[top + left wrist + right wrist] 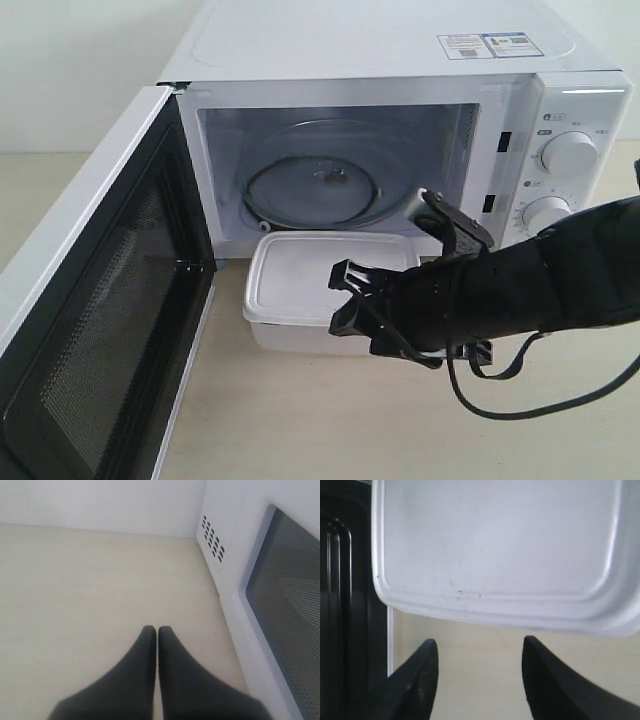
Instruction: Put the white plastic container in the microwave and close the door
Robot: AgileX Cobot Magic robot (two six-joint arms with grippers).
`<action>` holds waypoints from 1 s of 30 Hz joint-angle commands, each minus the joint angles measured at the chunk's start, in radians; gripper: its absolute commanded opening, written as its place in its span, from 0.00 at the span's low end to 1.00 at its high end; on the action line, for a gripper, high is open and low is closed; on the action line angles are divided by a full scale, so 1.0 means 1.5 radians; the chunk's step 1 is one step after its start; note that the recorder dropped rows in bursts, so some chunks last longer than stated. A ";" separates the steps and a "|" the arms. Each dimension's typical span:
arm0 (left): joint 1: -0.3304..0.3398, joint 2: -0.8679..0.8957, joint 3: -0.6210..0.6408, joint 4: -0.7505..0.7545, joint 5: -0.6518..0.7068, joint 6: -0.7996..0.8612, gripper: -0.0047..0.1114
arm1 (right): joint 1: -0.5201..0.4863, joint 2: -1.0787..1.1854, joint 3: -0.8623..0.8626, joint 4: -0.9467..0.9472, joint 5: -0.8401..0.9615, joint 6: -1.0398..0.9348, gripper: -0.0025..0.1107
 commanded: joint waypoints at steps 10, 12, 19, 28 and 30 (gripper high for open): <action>0.001 -0.001 0.003 -0.004 -0.001 0.001 0.07 | -0.002 0.055 -0.046 0.003 -0.029 0.045 0.46; 0.001 -0.001 0.003 -0.004 -0.001 0.001 0.07 | -0.002 0.058 -0.053 0.003 -0.037 0.031 0.46; 0.001 -0.001 0.003 -0.004 -0.001 0.001 0.07 | -0.003 0.058 -0.053 0.003 -0.073 0.025 0.40; 0.001 -0.001 0.003 -0.004 -0.001 0.001 0.07 | -0.003 0.058 -0.053 0.003 -0.081 0.007 0.03; 0.001 -0.001 0.003 -0.004 -0.001 0.001 0.07 | -0.003 0.053 -0.045 0.003 -0.080 0.007 0.04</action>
